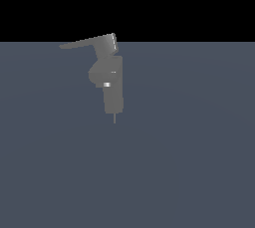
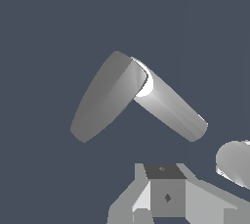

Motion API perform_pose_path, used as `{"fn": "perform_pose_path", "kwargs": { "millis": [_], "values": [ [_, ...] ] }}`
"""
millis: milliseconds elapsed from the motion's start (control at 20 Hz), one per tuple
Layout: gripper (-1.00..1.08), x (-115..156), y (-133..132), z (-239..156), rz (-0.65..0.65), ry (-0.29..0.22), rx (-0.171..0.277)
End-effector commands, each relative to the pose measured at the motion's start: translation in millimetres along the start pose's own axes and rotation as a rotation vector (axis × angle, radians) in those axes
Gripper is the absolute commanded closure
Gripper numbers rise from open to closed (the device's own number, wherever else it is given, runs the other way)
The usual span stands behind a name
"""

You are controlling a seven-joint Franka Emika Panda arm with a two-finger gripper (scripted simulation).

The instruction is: Turn on the faucet by rotating a designated handle.

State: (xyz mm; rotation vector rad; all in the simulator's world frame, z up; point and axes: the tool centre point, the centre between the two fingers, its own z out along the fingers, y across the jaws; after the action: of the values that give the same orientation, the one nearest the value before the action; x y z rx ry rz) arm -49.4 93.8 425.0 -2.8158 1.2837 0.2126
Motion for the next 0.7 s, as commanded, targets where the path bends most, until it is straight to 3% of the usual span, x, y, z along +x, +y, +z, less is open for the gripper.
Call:
{"fn": "perform_pose_path", "kwargs": {
  "millis": [0, 650],
  "values": [
    [1.08, 4.6, -13.7, 10.5, 0.064, -0.005, -0.009],
    [1.08, 23.8, -79.5, 75.5, 0.389, 0.0, -0.066]
  ]
}}
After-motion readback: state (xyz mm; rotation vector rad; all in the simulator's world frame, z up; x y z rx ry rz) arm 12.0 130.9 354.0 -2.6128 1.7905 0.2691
